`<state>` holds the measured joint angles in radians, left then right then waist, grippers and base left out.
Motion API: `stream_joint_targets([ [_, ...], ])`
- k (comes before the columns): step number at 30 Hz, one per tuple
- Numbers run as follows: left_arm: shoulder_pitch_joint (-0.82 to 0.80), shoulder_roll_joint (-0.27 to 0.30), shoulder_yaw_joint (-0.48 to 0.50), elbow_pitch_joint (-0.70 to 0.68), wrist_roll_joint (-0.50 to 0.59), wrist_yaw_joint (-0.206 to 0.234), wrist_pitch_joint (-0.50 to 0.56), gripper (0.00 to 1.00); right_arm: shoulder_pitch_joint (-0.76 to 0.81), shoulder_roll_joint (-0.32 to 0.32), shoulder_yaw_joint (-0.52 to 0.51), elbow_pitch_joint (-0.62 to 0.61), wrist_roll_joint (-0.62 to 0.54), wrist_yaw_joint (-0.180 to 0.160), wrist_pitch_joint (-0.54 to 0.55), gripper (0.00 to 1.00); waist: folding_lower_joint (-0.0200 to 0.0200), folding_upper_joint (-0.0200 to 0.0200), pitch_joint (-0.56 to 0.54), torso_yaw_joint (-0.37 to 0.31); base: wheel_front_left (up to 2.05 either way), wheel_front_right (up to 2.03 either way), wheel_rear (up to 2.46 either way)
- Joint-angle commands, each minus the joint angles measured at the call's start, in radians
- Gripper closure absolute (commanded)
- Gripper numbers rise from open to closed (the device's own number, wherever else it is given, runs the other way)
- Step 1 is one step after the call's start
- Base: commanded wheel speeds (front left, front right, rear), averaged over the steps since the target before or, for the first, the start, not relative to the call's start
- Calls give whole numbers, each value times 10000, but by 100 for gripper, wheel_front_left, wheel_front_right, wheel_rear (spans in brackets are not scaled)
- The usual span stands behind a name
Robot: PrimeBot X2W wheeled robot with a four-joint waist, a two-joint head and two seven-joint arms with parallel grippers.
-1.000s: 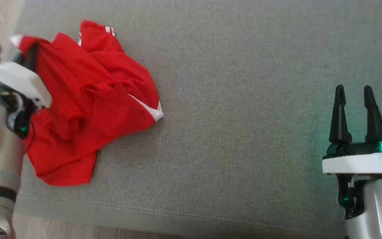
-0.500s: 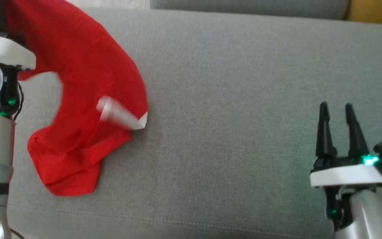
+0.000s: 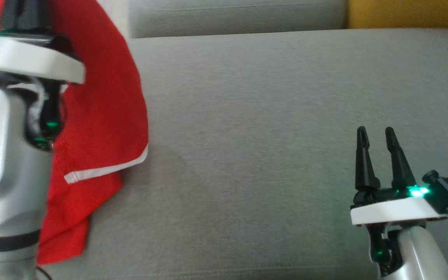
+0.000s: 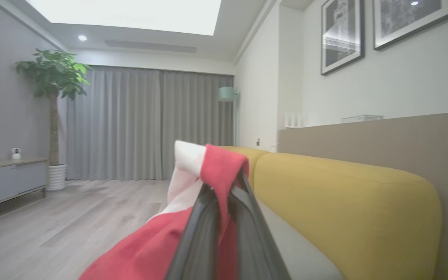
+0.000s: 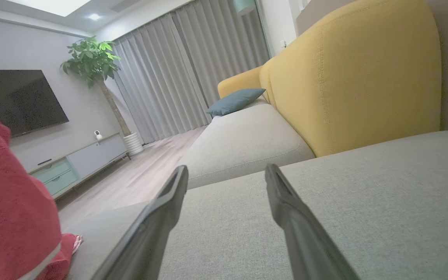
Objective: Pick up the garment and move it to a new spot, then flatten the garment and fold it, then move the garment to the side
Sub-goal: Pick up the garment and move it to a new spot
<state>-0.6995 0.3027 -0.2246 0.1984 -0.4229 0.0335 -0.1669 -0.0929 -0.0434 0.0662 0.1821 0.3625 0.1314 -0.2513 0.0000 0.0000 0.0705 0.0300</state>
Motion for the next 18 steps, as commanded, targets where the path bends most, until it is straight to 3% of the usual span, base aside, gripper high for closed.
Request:
stream_joint_targets([
  [1, -600, 197, 191, -424, 155, 95, 86, 100, -408, -68, 325, -413, 104, -7, -103, 0, 0, 0, -15, -557, 0, 0, 0],
  [8, -1381, -802, -502, -230, 406, 486, 173, 100, -761, -68, 821, -828, 398, -7, -104, 0, 0, 0, 253, -2061, 0, 0, 0],
  [14, -2217, -1873, -1258, 1170, 551, 602, 40, 100, -1053, -68, 1238, -1194, 685, -7, -104, 0, 0, 0, 786, -3479, 0, 0, 0],
  [15, -2286, -1994, -1458, 1437, 552, 513, 67, 0, -1066, -68, 1236, -1206, 710, -7, -104, 0, 0, 0, 837, -3591, 0, 0, 0],
  [18, -2458, -2248, -1976, 2082, 501, 228, -17, 0, -1089, -68, 1180, -1213, 783, -7, -104, 0, 0, 0, 969, -3800, 0, 0, 0],
])
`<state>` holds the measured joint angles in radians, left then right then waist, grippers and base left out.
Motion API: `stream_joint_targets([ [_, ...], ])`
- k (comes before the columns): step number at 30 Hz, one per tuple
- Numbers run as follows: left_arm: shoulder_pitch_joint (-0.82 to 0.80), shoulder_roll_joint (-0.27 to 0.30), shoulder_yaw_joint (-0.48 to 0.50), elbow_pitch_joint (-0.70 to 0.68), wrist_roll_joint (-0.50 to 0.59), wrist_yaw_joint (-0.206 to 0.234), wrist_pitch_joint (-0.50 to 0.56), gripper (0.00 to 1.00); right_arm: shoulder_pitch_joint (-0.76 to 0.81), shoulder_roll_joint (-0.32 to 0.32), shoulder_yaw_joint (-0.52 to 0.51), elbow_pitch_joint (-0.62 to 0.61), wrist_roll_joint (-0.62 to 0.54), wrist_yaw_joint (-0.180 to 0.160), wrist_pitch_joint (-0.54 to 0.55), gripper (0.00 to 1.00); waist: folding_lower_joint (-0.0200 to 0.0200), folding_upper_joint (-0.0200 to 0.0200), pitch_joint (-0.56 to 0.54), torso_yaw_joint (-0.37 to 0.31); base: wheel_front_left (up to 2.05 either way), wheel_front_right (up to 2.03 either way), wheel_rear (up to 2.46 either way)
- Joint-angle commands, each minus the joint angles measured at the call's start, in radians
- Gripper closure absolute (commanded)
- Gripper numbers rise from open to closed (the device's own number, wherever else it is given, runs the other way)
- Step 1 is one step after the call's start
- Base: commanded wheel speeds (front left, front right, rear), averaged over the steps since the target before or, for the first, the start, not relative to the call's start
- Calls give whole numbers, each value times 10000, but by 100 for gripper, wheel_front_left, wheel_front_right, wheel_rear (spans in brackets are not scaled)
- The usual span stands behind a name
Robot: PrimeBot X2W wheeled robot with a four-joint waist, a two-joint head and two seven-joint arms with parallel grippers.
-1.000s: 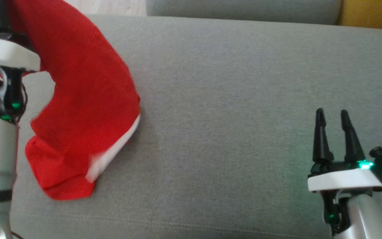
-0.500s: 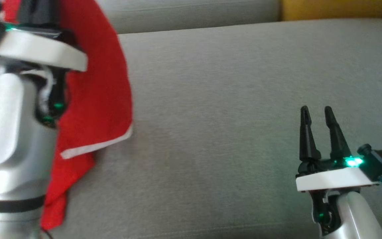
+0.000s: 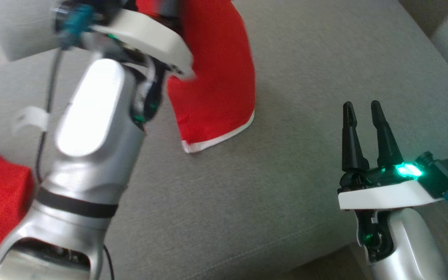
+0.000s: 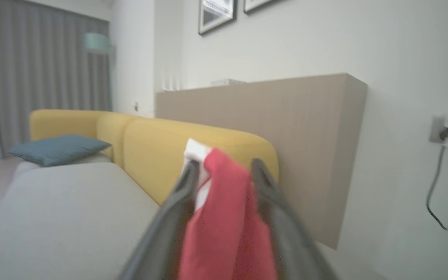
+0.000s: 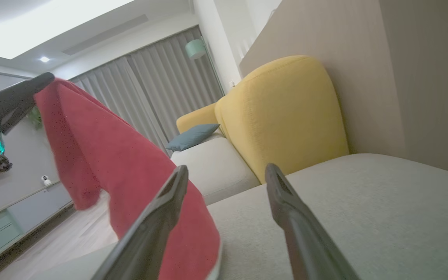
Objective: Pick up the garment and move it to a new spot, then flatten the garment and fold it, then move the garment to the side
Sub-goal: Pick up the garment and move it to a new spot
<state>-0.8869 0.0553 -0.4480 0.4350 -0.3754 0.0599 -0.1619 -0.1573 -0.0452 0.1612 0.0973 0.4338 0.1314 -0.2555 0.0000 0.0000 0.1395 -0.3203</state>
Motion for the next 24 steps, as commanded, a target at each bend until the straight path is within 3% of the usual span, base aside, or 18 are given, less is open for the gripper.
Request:
stream_joint_targets([
  [1, -616, 174, 125, -116, 12, -97, -134, 0, -451, -50, 206, -367, 88, -7, -62, 0, 0, 0, 300, -316, 0, 0, 0],
  [11, -621, 304, -47, 850, -154, -330, -599, 0, -340, -50, -132, -302, -46, -7, -62, 0, 0, 0, 173, 503, 0, 0, 0],
  [17, -14, 1008, 109, 951, 21, -362, -877, 0, -165, -50, -434, -122, -397, -7, -62, 0, 0, 0, -174, 1636, 0, 0, 0],
  [24, 1920, 1794, 305, 266, 123, -360, -986, 0, 164, -50, -862, 163, -905, -7, -62, 0, 0, 0, -667, 2978, 0, 0, 0],
])
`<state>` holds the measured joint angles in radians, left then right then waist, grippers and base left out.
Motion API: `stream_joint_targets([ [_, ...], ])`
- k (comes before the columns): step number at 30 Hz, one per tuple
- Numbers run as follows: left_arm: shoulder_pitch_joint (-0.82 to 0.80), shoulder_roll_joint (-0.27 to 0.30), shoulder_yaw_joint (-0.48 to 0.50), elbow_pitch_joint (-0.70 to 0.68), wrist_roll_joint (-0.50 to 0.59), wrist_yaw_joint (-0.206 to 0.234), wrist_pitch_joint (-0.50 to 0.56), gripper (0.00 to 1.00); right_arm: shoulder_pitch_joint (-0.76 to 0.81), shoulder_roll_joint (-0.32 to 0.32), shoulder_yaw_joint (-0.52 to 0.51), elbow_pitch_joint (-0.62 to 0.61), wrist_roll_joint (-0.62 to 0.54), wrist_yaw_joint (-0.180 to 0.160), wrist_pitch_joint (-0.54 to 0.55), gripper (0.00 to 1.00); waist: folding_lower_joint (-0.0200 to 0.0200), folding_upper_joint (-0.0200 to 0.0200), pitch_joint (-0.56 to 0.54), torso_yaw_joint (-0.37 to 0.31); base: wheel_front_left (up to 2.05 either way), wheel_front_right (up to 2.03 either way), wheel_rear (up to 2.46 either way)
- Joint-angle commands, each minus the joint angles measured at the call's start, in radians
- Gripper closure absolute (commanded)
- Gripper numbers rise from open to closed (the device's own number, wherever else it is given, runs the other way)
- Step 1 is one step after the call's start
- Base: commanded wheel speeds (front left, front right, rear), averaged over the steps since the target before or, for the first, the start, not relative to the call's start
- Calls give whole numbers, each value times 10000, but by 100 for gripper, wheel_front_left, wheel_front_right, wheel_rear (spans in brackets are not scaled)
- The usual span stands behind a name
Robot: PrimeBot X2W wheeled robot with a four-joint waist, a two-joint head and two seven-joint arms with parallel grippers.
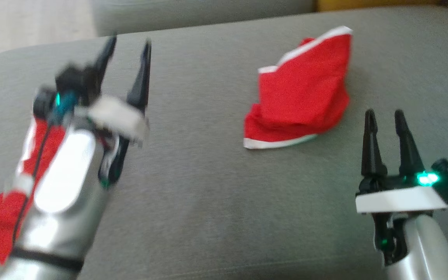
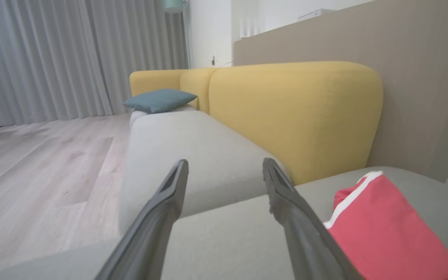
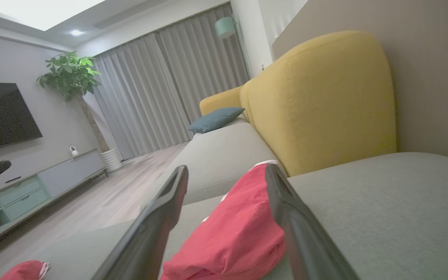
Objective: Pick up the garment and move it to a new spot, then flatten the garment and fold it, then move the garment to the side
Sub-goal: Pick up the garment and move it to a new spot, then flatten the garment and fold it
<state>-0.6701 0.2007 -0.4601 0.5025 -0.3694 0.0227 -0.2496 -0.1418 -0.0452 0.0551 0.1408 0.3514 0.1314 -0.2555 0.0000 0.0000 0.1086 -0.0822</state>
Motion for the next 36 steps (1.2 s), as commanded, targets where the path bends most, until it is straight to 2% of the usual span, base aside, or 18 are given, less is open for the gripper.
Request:
stream_joint_targets([
  [1, 95, 417, 480, -580, 70, 60, -113, 0, 55, -50, 184, -216, -143, -7, -62, 0, 0, 0, -420, 727, 0, 0, 0],
  [8, 2820, 473, 841, -2064, 215, 430, -119, 0, 352, -50, 314, 367, -513, -7, -62, 0, 0, 0, -887, 1275, 0, 0, 0],
  [13, 4379, 33, 1314, -2924, 361, 760, -120, 0, 433, -50, 474, 691, -683, -7, -62, 0, 0, 0, -1001, 1316, 0, 0, 0],
  [16, 4810, -224, 1561, -3269, 542, 781, -121, 0, 418, -50, 509, 774, -751, -7, -62, 0, 0, 0, -961, 1337, 0, 0, 0],
  [27, 4851, -789, 1927, -3409, 1089, 193, -121, 0, -384, -50, 487, 1585, -2020, -7, 346, 0, 0, 0, -398, 1984, 0, 0, 0],
  [36, 4705, -1126, 2026, -3144, 1198, -157, -122, 0, -1483, -50, -430, 2971, -3699, -7, 921, 0, 0, 0, 58, 2714, 0, 0, 0],
])
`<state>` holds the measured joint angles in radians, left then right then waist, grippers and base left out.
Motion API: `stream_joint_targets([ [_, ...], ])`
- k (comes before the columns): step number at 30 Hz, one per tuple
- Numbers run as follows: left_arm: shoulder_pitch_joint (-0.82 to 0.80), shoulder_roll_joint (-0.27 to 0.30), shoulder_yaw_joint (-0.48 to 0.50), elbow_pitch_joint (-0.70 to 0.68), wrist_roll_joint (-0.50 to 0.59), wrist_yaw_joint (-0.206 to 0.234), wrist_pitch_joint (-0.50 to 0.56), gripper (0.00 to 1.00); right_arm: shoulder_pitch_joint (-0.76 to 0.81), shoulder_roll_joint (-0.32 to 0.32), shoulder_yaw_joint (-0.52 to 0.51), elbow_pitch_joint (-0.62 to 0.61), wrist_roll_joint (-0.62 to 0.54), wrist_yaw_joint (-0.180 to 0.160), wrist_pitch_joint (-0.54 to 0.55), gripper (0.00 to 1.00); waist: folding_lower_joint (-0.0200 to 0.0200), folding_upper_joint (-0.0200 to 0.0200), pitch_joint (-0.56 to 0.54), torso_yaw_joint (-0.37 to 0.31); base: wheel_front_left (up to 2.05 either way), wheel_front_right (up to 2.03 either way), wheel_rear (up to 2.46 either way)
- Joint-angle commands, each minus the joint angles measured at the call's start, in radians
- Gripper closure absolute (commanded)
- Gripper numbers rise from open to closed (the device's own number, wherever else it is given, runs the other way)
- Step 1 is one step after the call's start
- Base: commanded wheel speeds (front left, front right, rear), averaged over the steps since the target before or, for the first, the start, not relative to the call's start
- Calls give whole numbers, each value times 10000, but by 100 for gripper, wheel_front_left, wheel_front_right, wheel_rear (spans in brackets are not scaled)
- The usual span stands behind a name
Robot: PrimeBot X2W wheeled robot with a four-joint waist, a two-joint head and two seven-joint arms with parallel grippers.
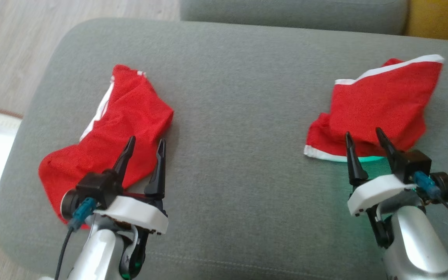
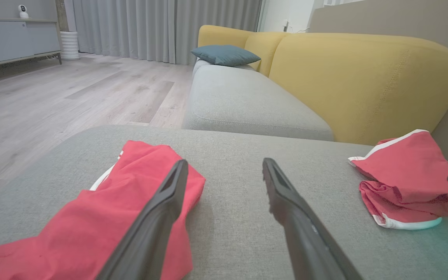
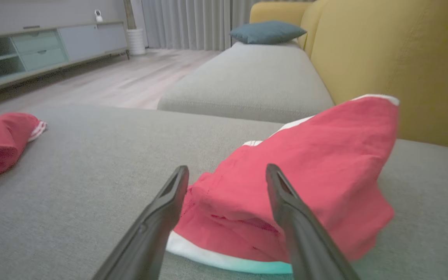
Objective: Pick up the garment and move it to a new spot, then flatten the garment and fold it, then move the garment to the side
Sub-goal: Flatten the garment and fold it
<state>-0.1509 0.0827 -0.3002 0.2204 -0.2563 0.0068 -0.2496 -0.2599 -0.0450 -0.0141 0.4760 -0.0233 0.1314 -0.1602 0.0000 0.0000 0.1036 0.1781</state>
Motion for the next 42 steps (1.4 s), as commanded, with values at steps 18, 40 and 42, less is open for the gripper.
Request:
stream_joint_targets([
  [18, -671, -267, 582, -163, 218, -364, -122, 0, -1850, -52, -970, 1848, -2993, -7, 600, 88, 0, 0, 786, 686, 0, 0, 0],
  [40, -165, -323, 796, 23, -70, -268, -122, 0, -4489, -52, 2320, -180, 2994, -7, -1011, 100, 0, 0, -530, 528, 0, 0, 0],
  [42, -54, -323, 863, -4, -103, -231, -122, 0, -4641, -52, 2212, -586, 3419, -7, -1012, 100, 0, 0, -618, 438, 0, 0, 0],
])
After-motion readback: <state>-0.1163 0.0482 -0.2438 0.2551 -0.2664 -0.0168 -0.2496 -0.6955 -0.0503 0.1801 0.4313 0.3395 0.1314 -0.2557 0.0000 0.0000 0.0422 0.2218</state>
